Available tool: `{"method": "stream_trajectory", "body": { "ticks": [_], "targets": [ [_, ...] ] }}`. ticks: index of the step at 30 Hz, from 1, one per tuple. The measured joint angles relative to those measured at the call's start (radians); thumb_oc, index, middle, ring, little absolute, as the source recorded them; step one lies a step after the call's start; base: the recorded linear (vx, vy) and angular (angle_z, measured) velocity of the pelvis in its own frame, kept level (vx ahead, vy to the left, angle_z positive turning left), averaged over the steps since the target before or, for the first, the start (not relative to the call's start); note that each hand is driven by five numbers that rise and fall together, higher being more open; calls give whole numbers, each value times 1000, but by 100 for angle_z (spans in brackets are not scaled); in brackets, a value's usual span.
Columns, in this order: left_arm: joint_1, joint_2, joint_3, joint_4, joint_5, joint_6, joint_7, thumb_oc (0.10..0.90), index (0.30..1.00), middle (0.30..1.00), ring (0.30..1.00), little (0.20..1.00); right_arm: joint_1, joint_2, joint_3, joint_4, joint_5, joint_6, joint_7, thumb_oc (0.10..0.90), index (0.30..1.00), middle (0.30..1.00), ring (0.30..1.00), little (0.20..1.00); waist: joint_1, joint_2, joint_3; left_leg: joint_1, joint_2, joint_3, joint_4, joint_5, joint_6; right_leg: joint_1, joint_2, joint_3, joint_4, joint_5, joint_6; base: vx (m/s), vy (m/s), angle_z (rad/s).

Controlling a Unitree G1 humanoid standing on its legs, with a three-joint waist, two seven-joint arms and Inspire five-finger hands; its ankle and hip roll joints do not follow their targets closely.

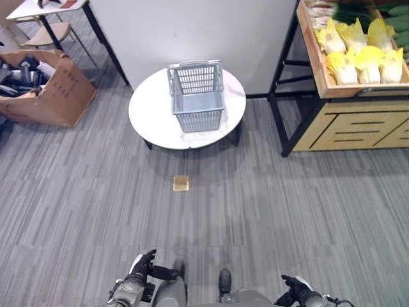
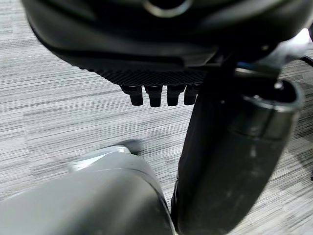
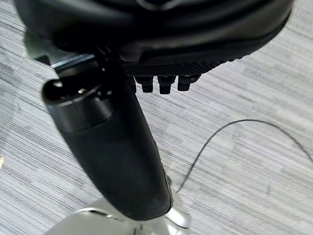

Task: Get the vegetables into the basket

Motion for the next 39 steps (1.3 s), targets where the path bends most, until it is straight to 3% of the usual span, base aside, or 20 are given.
{"method": "stream_trajectory", "body": {
  "ticks": [1,2,6,7,8,13,15,17,20,23,25,27,29,33,34,35,36,37,39],
  "targets": [
    [0,-1,22,-2,-2,-8,-1,900,1000,1000,1000,1000,-9,1,-1,3,0,0,-1,900,1000,1000,1000,1000,9,21,-5,-27,18,2,-23,53,1,25,20,39,1,-15,13,406,275,-72],
    [5,-6,34,-1,-2,-9,-1,900,1000,1000,1000,1000,-20,2,0,10,0,-1,-1,900,1000,1000,1000,1000,26,22,-4,-22,24,-1,-24,64,17,42,25,68,1,-19,12,388,316,-103],
    [12,-27,17,33,16,0,-2,900,1000,1000,1000,1000,-15,-5,0,15,-3,-14,-3,900,1000,1000,1000,1000,11,22,-45,48,-17,46,11,81,94,114,-8,125,2,-62,47,176,193,-73],
    [16,-24,4,36,23,7,-3,900,1000,1000,1000,1000,-5,-3,0,11,-3,-13,-2,900,1000,1000,1000,1000,8,29,-58,71,-22,58,4,126,105,126,-7,132,18,-81,59,178,250,-20],
    [14,-17,-14,35,25,8,-1,900,1000,1000,1000,1000,7,6,-1,6,-4,-13,-2,900,1000,1000,1000,1000,-3,6,-65,85,-47,67,-2,121,135,108,-36,124,63,-92,65,143,226,-12],
    [27,15,-52,46,44,22,-2,900,1000,1000,1000,1000,27,46,-3,13,-5,-3,3,900,1000,1000,1000,1000,-1,-38,-85,143,-103,85,-19,59,206,-6,-104,139,360,-167,131,104,203,-3],
    [26,29,-63,45,61,24,-1,900,1000,1000,1000,1000,11,46,1,9,-30,1,3,900,1000,1000,1000,1000,9,-53,-95,150,-139,103,-18,37,236,-33,-151,157,389,-172,142,102,166,-14],
    [27,41,-62,46,61,30,0,900,1000,1000,1000,1000,10,44,1,8,-37,3,1,900,1000,1000,1000,1000,26,-54,-95,155,-144,113,-16,23,253,-35,-163,166,371,-171,151,122,160,-17],
    [36,65,-62,77,62,35,0,900,1000,1000,1000,1000,11,52,3,9,-37,7,4,900,1000,1000,1000,1000,28,-69,-98,178,-154,123,-14,7,250,-32,-173,183,383,-125,177,68,119,-7],
    [74,81,-60,86,68,49,-2,900,1000,1000,1000,1000,-8,50,20,-3,-37,7,4,900,1000,1000,1000,1000,27,-77,-93,187,-155,137,0,-20,253,-105,-169,179,542,-120,179,117,161,-18],
    [85,86,-59,95,80,53,-2,900,1000,1000,1000,1000,-8,47,19,-20,-36,7,3,900,1000,1000,1000,1000,26,-69,-85,220,-148,132,-14,-35,270,-185,-177,150,695,-126,171,73,27,-6],
    [99,90,-60,102,81,57,-2,900,1000,1000,1000,1000,3,45,23,-36,-37,4,2,900,1000,1000,1000,1000,27,-76,-87,234,-142,131,-16,-42,274,-210,-179,113,650,-151,173,146,-24,1],
    [103,91,-59,102,81,62,-2,900,1000,1000,1000,1000,-1,45,23,-59,-37,5,1,900,1000,1000,1000,1000,23,-83,-72,240,-133,122,-19,-52,274,-268,-171,82,463,-138,168,240,-93,8],
    [106,80,-53,123,82,64,-2,900,1000,1000,1000,1000,13,49,22,-86,-33,5,2,900,1000,1000,1000,1000,-2,-83,-64,287,-133,86,-19,-79,242,-287,-158,87,106,39,171,203,-107,30],
    [114,82,-41,122,82,63,-2,900,1000,1000,1000,1000,23,52,24,-89,-34,3,2,900,1000,1000,1000,1000,-13,-85,-61,310,-135,56,-18,-96,228,-300,-157,95,77,101,170,264,-220,64],
    [116,83,-41,121,82,60,-2,900,1000,1000,1000,1000,26,53,34,-89,-34,3,2,900,1000,1000,1000,1000,-18,-87,-61,321,-134,40,-17,-108,221,-299,-157,105,70,119,166,173,-199,103],
    [123,79,-41,117,82,57,-2,900,1000,1000,1000,1000,33,55,37,-87,-34,4,3,900,1000,1000,1000,1000,-24,-85,-58,355,-124,-5,-19,-132,189,-282,-150,103,86,179,131,180,-219,80],
    [125,73,-41,116,82,57,-3,900,1000,1000,1000,1000,35,49,37,-86,-35,4,3,900,1000,1000,1000,1000,-22,-76,-55,372,-104,-11,-19,-141,175,-266,-132,96,85,200,115,172,-228,63],
    [136,61,-41,113,82,54,-3,900,1000,1000,1000,1000,19,28,38,-85,-43,9,4,900,1000,1000,1000,1000,-14,-32,-54,379,-51,-7,0,-153,144,-236,-83,68,61,185,90,139,-240,12]
  ]
}}
